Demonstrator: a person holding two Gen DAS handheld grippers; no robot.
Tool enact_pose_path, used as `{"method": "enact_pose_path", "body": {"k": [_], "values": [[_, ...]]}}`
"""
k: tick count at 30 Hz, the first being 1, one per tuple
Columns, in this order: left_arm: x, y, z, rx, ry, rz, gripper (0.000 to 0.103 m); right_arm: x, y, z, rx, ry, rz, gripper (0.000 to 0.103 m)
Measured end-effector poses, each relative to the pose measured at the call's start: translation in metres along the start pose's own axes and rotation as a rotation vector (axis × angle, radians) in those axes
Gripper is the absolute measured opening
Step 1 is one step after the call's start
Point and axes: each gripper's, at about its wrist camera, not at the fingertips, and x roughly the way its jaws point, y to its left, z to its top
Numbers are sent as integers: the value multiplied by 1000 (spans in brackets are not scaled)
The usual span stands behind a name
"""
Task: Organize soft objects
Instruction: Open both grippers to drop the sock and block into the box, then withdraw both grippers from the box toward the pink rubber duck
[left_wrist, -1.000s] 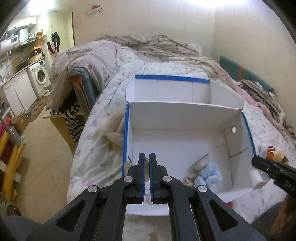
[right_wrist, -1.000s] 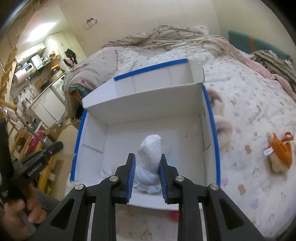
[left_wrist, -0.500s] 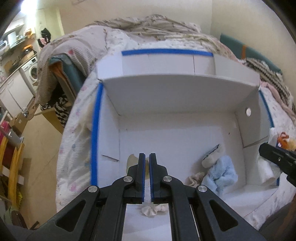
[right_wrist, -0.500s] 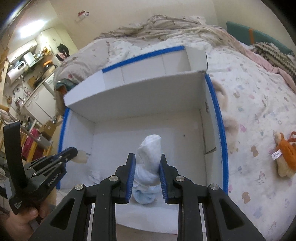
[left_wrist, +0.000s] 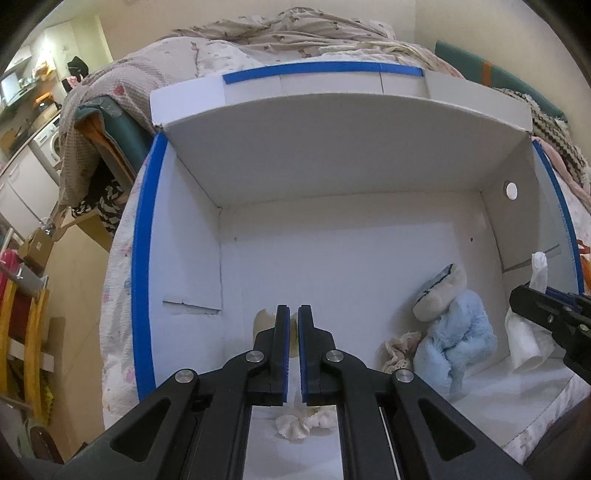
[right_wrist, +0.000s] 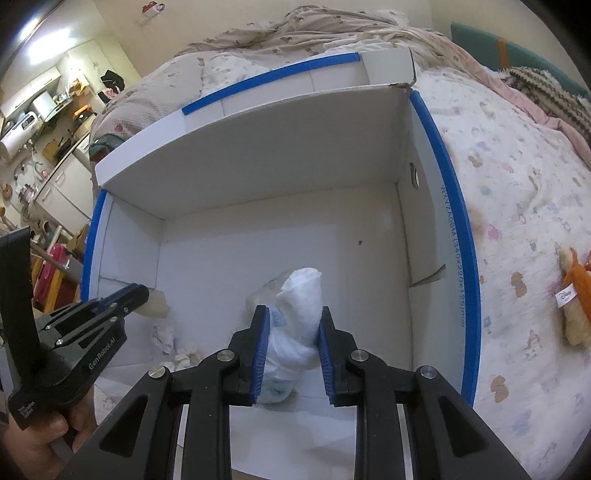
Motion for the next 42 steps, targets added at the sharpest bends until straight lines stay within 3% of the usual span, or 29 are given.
{"method": "enact_pose_path", "body": {"k": [4,6,10,11,13,15,17,18,42], "values": [[4,-1,0,4,24,-4,9,1,0,2,3,2,0,27],[2,-1,0,12,13,-6,17,2,1,2,-2,2,0,27],[-6,0,-1,15,-21,16,65,3,3,2,0,0,10,27],[-10,2,-2,11,-34,14,67,2,2,2,0,-3,14,27],[-16,3,-3,9,-57,15,67,1,3,2,3,-6,28,29],[-20,2,-2,20,-59,18,67,0,4,2,6,-6,36,37],[-22,2,-3,23,-62,23,67,-5,5,2,6,-36,20,82],[-23,3,-3,21,-62,26,67,-9,6,1,8,-62,23,87],[-68,23,-22,-14,-116,51,67,-55,5,-23,9,-112,-13,87]]}}
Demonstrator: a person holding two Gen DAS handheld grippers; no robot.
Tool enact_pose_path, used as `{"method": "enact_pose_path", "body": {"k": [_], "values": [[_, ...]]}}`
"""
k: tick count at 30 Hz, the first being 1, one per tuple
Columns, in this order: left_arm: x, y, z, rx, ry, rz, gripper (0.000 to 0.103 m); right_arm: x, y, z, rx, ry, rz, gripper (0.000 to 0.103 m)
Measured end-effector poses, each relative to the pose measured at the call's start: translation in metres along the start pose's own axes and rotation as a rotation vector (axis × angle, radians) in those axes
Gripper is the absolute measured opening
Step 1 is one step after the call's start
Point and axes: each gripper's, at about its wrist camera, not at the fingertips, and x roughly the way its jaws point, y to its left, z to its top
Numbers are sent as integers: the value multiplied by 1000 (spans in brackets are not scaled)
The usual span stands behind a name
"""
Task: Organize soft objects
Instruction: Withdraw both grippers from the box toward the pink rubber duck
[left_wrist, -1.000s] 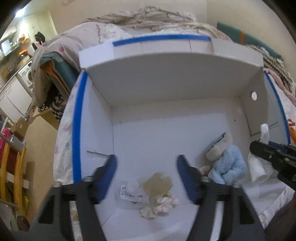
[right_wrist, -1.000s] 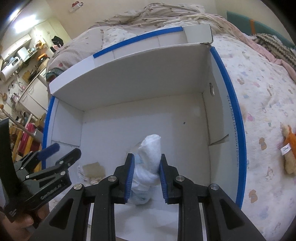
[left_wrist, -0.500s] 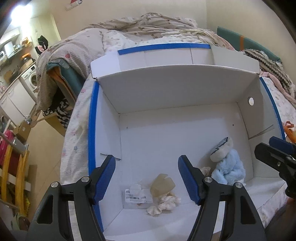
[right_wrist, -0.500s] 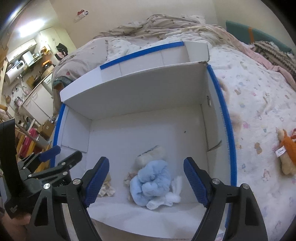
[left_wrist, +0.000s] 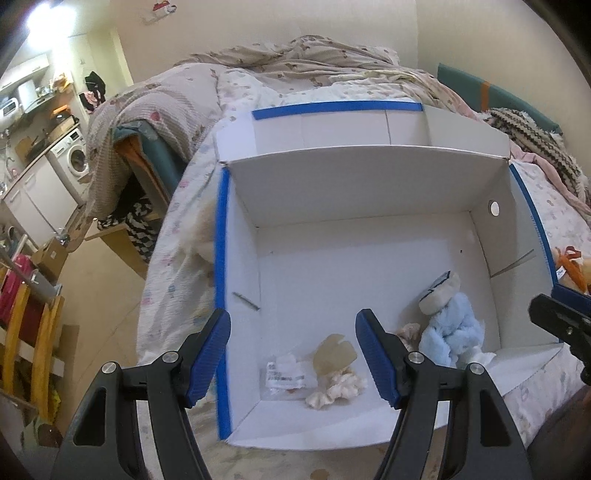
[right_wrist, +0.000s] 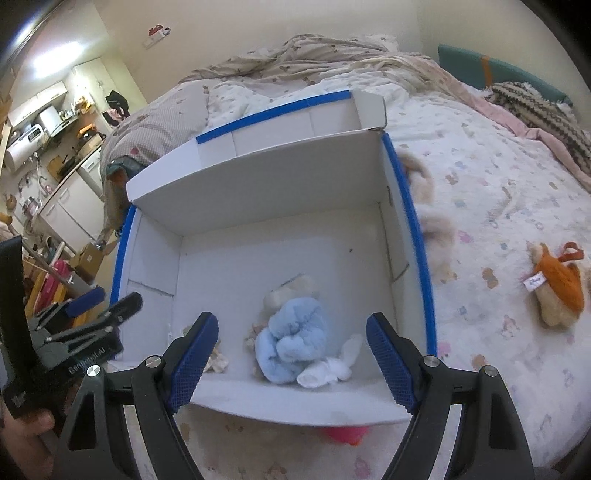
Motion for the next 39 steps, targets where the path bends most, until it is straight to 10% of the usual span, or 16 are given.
{"method": "enact_pose_path", "body": {"k": [26,33,39], "values": [[-6,39,-106,-84,79,38,67,-18,-55,-77,190,106,-23,87],[4,50,-109,-137,124,17,67,18,-83,-82,355,222,-20,87],[10,46,-108,-127,144,1,67,81,-58,-87,203,359,-100,87]]}}
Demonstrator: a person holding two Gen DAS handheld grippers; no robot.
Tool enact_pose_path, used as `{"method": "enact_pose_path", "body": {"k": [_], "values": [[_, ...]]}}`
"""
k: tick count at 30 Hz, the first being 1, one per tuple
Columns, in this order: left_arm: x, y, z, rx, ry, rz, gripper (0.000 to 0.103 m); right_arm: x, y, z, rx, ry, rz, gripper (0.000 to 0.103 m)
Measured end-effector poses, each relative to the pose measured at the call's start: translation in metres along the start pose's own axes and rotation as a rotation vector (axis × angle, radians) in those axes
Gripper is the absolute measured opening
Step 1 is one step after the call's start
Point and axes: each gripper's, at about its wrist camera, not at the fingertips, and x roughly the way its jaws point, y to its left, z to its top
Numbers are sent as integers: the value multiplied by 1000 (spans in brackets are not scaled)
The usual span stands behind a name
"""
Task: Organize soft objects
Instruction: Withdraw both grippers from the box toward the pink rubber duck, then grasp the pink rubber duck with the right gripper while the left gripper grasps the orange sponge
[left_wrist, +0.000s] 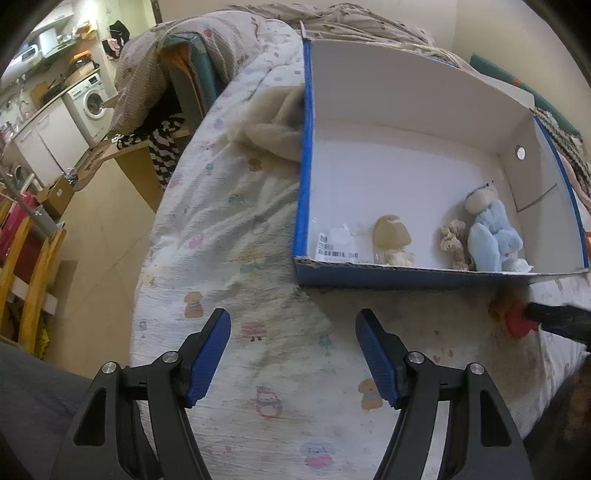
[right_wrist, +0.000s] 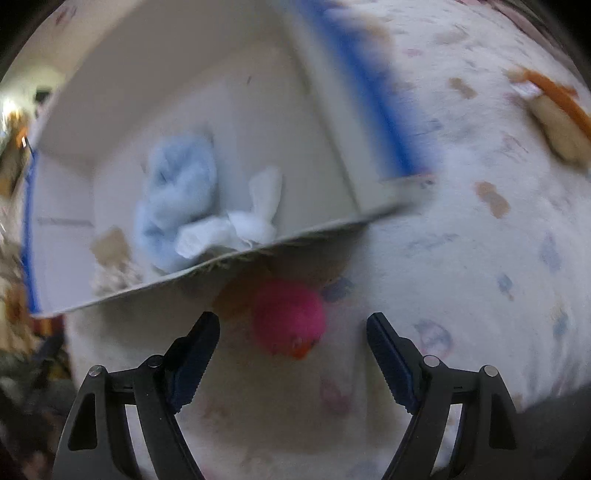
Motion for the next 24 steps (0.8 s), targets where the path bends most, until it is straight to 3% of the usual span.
{"method": "enact_pose_path", "body": {"k": [11,12,13,14,15,20,24], "values": [[1,-4,-2,15,5,-3,67,22,32,5,-138,-76,-96,87],[1,-5,-2,17,4,-3,67,24,35,3,-162,-79,-108,85],[1,-6,-2,22,3,-3,67,26,41,2,-191,-80,-119,69],[1,-7,-2,26,2,-4,67,26,46,-1,-224,-74,-112,52],[1,-7,-3,27,2,-6,67,26,50,-4,-245,-69,-96,46],[3,-7,-3,24,9,-15,67,17,62,-16,-280,-58,2,46],[4,-7,-2,19,7,-16,67,7,82,-29,-325,-26,147,46]]}}
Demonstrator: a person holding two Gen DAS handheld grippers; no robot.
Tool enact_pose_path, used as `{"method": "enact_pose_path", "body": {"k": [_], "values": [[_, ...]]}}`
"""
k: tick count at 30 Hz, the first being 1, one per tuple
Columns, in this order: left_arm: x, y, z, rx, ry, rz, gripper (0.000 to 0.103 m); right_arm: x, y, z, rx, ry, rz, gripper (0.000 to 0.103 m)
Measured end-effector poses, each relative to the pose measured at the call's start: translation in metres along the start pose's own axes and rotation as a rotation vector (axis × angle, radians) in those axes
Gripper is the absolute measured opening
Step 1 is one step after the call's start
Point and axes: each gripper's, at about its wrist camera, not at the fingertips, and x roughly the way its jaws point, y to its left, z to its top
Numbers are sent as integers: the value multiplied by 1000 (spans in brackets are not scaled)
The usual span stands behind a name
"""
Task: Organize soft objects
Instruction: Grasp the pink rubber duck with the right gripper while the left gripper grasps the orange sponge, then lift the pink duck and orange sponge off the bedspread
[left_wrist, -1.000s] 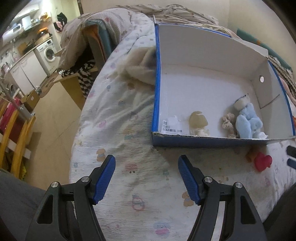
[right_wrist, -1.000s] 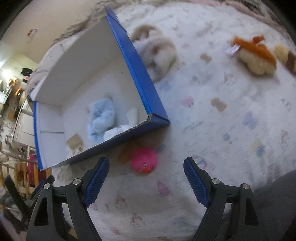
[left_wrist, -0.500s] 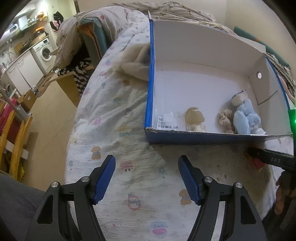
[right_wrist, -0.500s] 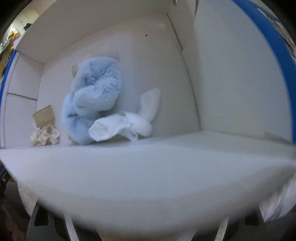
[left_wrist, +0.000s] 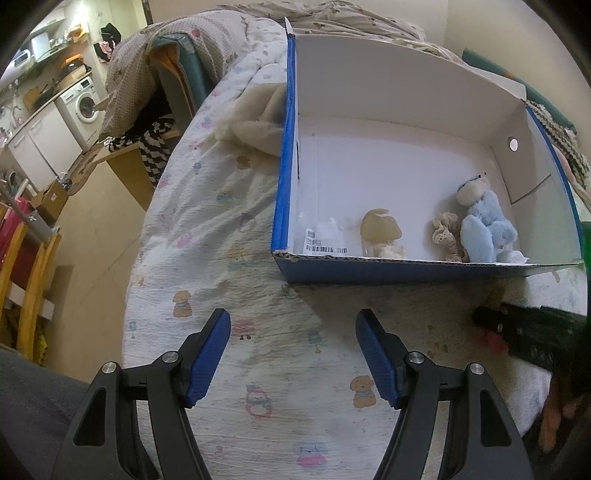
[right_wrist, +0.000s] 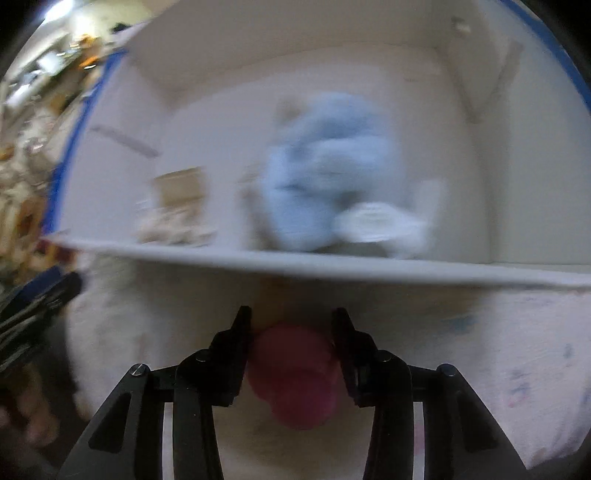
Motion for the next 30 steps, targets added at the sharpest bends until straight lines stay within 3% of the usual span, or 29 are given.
{"method": "enact_pose_path", "body": {"k": [2,6,10,16,18,19,20,23,30], "values": [[1,0,0,-1,4,0,67,2,17,-2,-52,18,46,46],[2,0,0,3,8,3,67,18,29,-9,-87,67,43,50],[2,1,-2,9,6,11,67,20,24,-5,-51,89,74,76],[6,3,-2,-9,25,2,67,5,16,-14,-49,107,50,78],[6,-1,-2,4,21,3,67,13,15,-15,-17,152,88,77],[6,-3,-2,10,21,4,67,12,10,-17,-1,146,91,71],[7,-6,-3,22,21,1,67,13,11,-17,4,132,86,57],[10,-12,-3,47,37,-8,67,4,4,-16,32,119,107,44],[28,-28,-1,47,156,-118,67,-35,-11,-11,57,3,71,43]]}}
